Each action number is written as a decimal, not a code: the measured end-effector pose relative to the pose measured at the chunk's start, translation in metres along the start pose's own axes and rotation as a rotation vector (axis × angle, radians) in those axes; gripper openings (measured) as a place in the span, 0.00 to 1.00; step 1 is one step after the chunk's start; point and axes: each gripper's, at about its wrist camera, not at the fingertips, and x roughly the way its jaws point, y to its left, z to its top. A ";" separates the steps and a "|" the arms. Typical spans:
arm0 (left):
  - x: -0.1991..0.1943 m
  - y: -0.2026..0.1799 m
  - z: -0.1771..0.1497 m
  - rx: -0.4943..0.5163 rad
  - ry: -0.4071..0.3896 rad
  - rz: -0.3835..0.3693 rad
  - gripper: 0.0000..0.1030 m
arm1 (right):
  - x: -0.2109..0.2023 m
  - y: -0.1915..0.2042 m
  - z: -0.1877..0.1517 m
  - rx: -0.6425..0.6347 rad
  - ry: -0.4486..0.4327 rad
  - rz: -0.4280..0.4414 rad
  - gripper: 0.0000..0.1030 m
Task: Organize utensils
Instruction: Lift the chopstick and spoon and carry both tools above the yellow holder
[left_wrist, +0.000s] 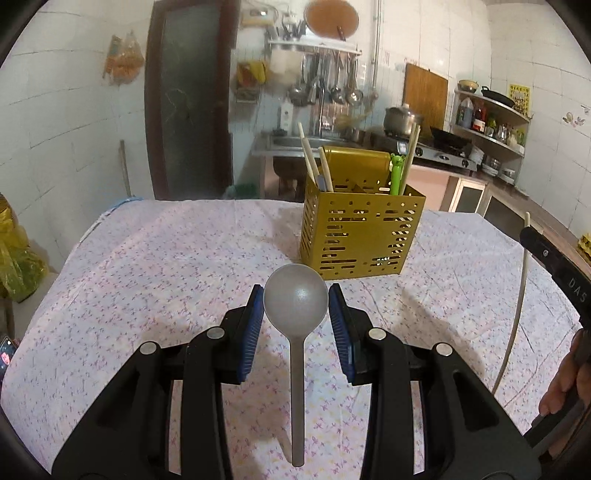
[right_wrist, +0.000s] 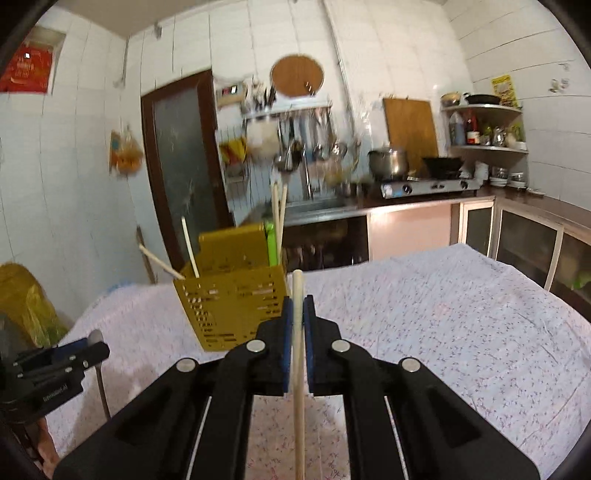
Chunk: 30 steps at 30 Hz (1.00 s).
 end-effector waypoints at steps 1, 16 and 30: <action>-0.003 -0.001 -0.002 0.000 -0.009 0.004 0.34 | -0.003 -0.002 -0.004 0.000 -0.017 -0.006 0.06; -0.029 -0.002 0.020 -0.025 -0.090 -0.033 0.34 | -0.037 -0.003 0.020 0.008 -0.164 0.012 0.06; -0.014 -0.039 0.165 -0.042 -0.367 -0.090 0.34 | 0.032 0.036 0.150 0.013 -0.421 0.063 0.06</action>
